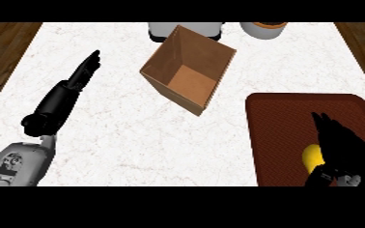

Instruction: Pick the lemon from the tray and place it in the cardboard box

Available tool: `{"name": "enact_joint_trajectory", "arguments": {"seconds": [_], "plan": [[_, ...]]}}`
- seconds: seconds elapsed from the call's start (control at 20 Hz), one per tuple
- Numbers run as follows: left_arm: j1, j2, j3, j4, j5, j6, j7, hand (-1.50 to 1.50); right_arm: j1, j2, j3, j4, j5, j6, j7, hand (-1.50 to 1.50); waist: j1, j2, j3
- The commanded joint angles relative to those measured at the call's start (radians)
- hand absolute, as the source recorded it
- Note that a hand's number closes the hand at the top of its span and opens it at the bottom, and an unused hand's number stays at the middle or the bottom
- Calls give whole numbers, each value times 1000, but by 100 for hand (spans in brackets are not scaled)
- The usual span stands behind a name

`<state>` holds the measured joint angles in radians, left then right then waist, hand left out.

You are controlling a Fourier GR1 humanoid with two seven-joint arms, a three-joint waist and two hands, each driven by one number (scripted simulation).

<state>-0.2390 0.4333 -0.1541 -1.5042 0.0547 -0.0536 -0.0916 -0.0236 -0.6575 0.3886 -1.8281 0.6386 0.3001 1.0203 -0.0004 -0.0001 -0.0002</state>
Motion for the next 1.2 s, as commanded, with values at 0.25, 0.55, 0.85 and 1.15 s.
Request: {"name": "enact_joint_trajectory", "arguments": {"seconds": [0.25,0.55,0.85,1.15], "plan": [[48,-35,52,-94,-36,-53,51,0,6,133,-44,114,98,24,-36,-150,2,-1,0],[37,-73,73,6,-79,-75,-23,0,11,141,-95,168,145,64,-60,-150,0,0,0],[16,-103,102,-25,-98,-108,33,0,77,165,-148,229,205,3,-179,-150,-2,0,0],[-3,-128,116,-72,-113,-105,88,0,101,134,-159,253,217,7,-336,150,-3,0,0]]}}
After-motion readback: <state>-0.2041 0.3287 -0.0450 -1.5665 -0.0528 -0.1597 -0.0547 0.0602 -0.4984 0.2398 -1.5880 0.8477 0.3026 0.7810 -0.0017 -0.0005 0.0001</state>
